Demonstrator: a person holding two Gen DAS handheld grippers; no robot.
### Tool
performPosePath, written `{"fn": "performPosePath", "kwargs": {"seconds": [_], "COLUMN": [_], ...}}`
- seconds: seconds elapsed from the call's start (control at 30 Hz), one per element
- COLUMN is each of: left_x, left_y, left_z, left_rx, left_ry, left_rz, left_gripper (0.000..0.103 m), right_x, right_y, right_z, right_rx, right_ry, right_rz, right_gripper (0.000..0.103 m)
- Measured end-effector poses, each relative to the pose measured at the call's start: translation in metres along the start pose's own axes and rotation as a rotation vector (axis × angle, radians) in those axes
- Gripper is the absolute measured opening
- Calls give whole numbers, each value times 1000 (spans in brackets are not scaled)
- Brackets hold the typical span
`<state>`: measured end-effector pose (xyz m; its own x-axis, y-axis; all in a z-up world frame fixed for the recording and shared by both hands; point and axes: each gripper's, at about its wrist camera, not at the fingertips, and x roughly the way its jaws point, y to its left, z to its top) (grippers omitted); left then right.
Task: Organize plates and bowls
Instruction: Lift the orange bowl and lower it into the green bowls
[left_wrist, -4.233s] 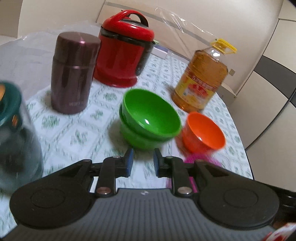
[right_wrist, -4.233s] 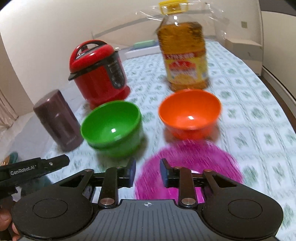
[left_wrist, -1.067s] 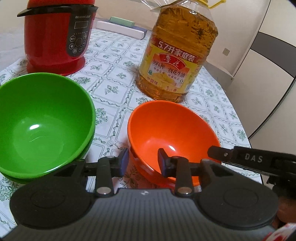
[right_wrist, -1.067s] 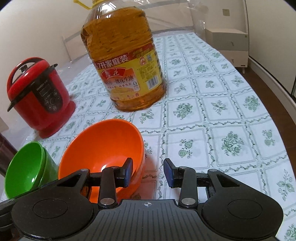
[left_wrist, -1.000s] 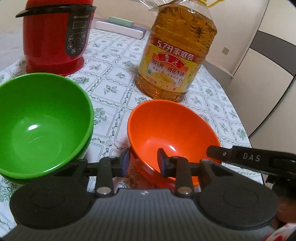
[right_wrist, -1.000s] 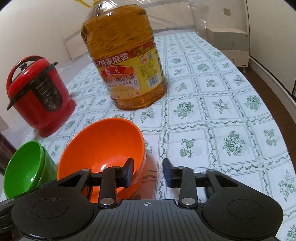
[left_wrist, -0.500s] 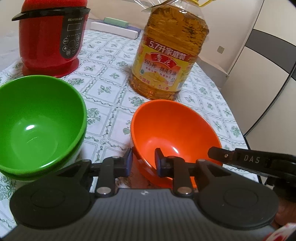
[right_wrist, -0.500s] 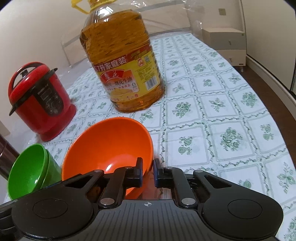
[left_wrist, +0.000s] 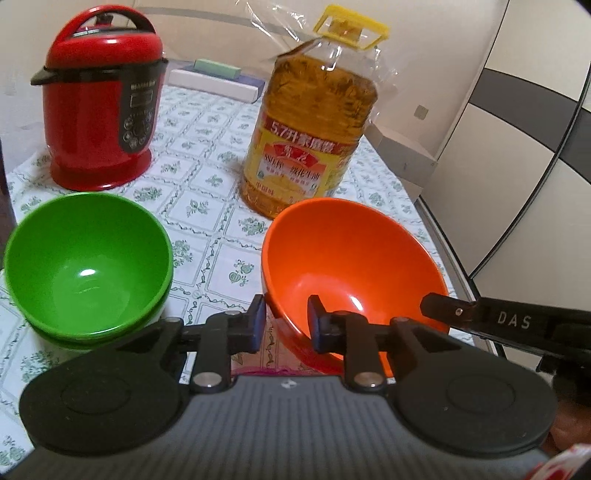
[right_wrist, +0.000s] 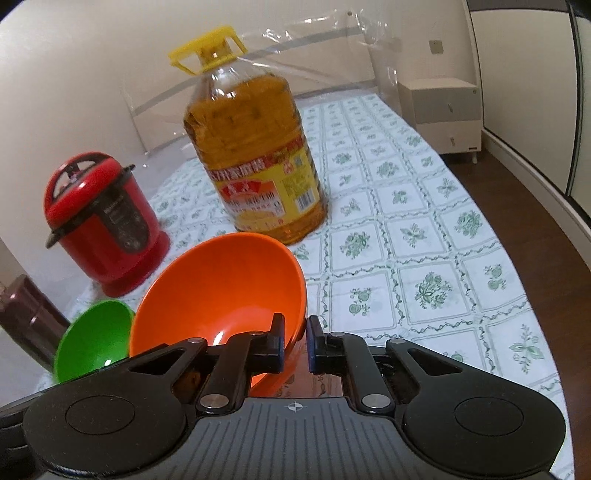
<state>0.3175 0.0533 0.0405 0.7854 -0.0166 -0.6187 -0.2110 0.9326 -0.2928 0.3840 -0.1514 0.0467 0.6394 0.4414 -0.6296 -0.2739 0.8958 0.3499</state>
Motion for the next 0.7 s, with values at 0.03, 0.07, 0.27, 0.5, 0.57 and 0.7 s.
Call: {"fn": "performPosePath", "kwargs": {"seconds": [0.03,0.07,0.27,0.5,0.57,0.7], "left_x": [-4,-9,-35,-60,-67,-79], "left_y": [0,0,6,27,36,55], "left_z": [0,0,-5,-7,-4,4], "left_rx": [2,2,1,-16,-17,-19], "left_ry": [-2,-5,-12,-19,-26,-39], "left_rz": [0,1,7,33,43,68], "left_gripper": [21,21,21,21,21,21], "right_x": [-5,-9,-29,-42,-42,-37], "right_y": [2,4,20,48,56,78], "right_z": [0,-1,-8,-16,-18,-18], "right_rx": [-1,-3,-20,-47,-55,-71], "right_ry": [-5,-7,-9,-6,-2,10], "right_rz": [0,-1,6,30,42,74], "right_gripper": [11,11,11,11,11,11]}}
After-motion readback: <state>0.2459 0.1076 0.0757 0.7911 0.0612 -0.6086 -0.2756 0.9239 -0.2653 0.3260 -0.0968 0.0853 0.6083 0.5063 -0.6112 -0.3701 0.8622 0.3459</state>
